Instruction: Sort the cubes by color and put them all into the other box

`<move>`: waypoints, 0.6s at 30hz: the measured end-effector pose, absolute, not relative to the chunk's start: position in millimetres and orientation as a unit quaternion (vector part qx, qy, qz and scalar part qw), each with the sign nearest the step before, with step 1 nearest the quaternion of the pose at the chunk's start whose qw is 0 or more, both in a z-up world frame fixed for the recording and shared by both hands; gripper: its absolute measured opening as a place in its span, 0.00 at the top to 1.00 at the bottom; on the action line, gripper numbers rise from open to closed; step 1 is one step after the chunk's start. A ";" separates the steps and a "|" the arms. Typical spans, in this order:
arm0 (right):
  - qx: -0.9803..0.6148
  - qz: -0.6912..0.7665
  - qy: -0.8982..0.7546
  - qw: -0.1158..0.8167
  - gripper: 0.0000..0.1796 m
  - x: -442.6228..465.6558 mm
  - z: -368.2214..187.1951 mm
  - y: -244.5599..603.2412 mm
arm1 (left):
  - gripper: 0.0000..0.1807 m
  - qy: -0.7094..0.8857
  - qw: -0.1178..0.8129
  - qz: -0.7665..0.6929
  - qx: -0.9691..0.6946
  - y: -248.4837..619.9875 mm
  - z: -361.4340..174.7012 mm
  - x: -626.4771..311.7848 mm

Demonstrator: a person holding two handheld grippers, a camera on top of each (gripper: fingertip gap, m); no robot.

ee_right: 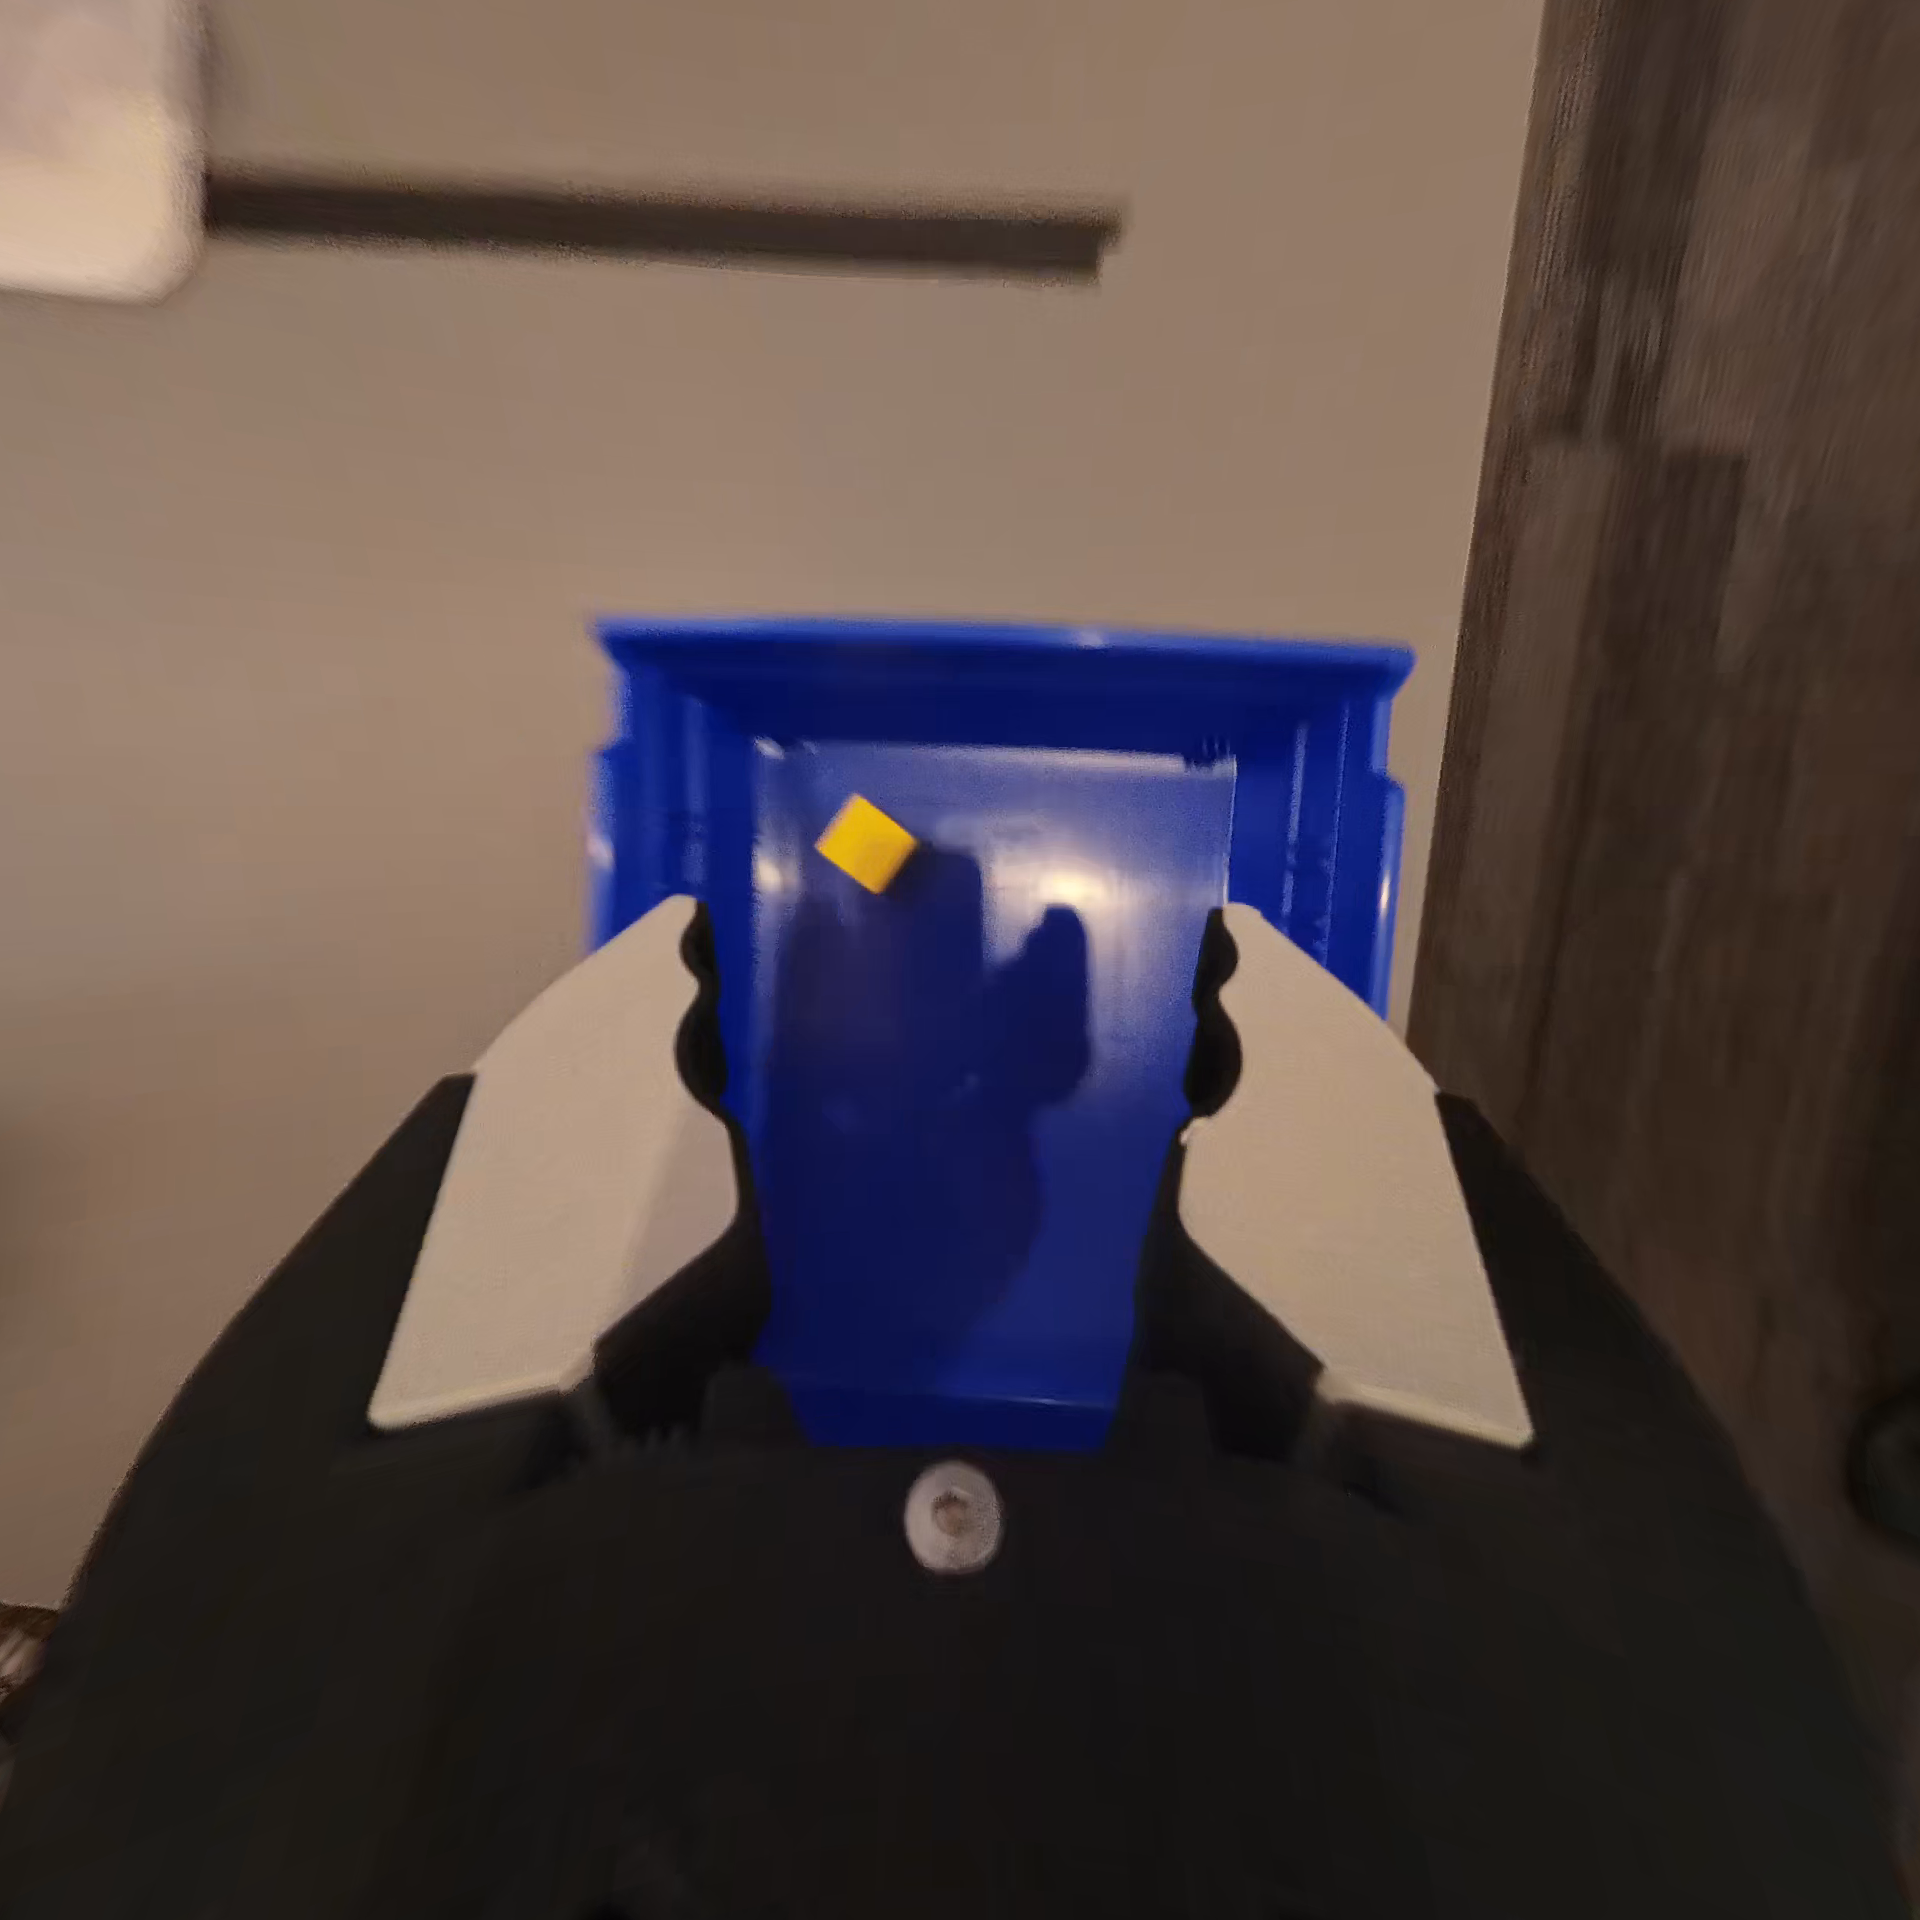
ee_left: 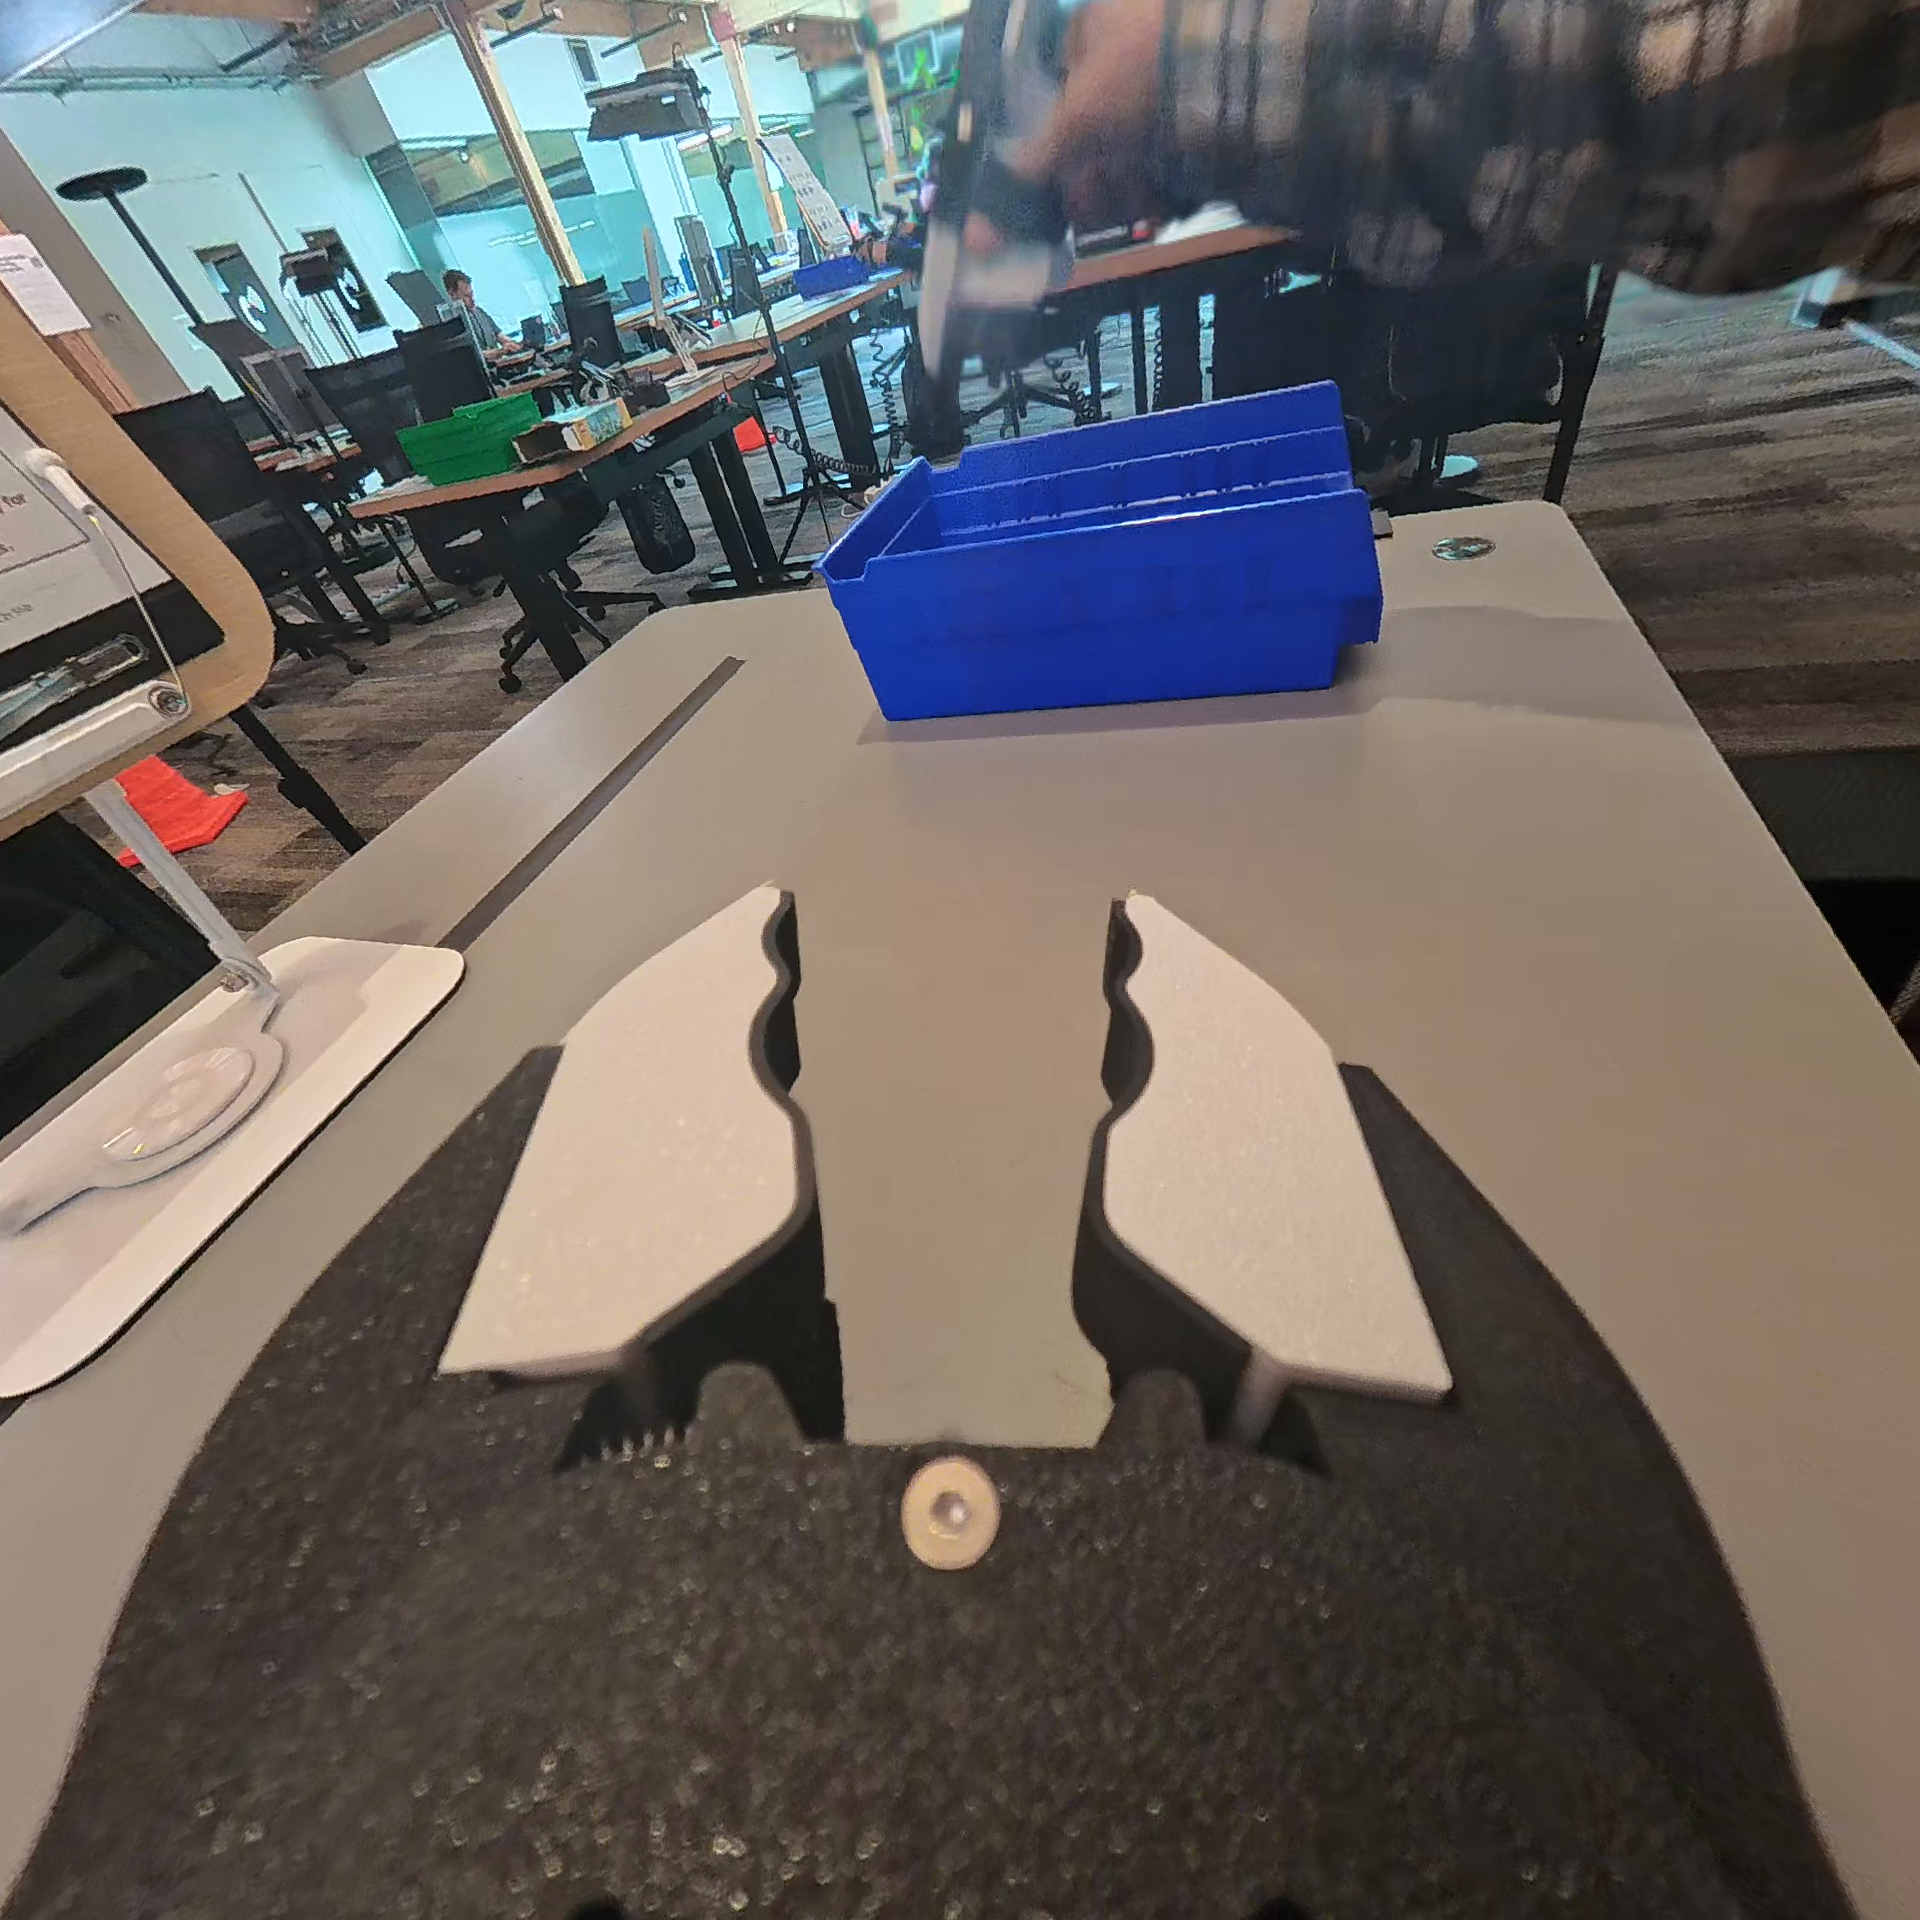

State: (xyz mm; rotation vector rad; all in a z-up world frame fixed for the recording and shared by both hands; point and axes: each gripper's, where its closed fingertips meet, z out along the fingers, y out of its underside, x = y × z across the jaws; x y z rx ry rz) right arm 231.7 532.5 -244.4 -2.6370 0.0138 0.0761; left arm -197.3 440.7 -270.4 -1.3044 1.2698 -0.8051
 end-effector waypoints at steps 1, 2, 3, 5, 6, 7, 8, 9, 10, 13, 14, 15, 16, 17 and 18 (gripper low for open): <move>-0.958 0.038 -0.008 0.286 0.50 221.9 -220.1 530.5 | 0.69 0.536 0.543 -0.338 -0.551 441.0 -271.4 -196.7; -0.945 0.053 -0.025 0.323 0.50 208.1 -197.3 527.3 | 0.69 0.537 0.542 -0.336 -0.552 441.2 -272.2 -196.4; -0.930 0.071 -0.044 0.358 0.50 190.9 -176.8 522.1 | 0.69 0.537 0.542 -0.335 -0.553 441.8 -272.8 -196.2; -0.892 0.120 -0.091 0.426 0.51 145.7 -144.4 507.0 | 0.69 0.538 0.545 -0.323 -0.556 445.7 -273.8 -198.1; -0.872 0.145 -0.118 0.452 0.52 120.0 -135.1 496.8 | 0.69 0.536 0.547 -0.316 -0.560 449.4 -273.3 -200.5; -0.852 0.170 -0.146 0.473 0.52 93.4 -131.3 485.6 | 0.68 0.529 0.550 -0.312 -0.565 453.2 -271.4 -203.8; -0.831 0.196 -0.176 0.489 0.53 65.8 -132.3 473.6 | 0.68 0.520 0.553 -0.311 -0.572 456.4 -267.6 -208.5; -0.813 0.222 -0.204 0.498 0.53 39.0 -138.6 461.3 | 0.68 0.510 0.557 -0.311 -0.577 458.6 -261.9 -214.4; -0.796 0.248 -0.232 0.502 0.53 12.8 -148.3 449.1 | 0.68 0.501 0.561 -0.307 -0.583 460.1 -255.4 -222.5; -0.752 0.318 -0.302 0.492 0.54 -55.2 -190.0 419.1 | 0.68 0.489 0.569 -0.254 -0.611 465.1 -237.9 -262.9; -0.742 0.335 -0.317 0.486 0.54 -72.8 -205.1 412.3 | 0.67 0.488 0.570 -0.225 -0.622 466.0 -232.1 -282.4; -0.734 0.349 -0.327 0.482 0.55 -87.6 -219.1 407.8 | 0.67 0.485 0.571 -0.191 -0.634 467.5 -225.6 -305.9; -0.726 0.362 -0.333 0.480 0.56 -100.4 -231.7 405.0 | 0.67 0.480 0.570 -0.153 -0.649 469.5 -218.5 -333.2; -0.719 0.373 -0.340 0.478 0.57 -111.9 -242.7 402.6 | 0.68 0.470 0.566 -0.113 -0.667 472.3 -211.5 -364.5; -0.712 0.383 -0.347 0.475 0.58 -121.7 -252.8 400.9 | 0.68 0.456 0.557 -0.078 -0.690 474.4 -205.6 -397.8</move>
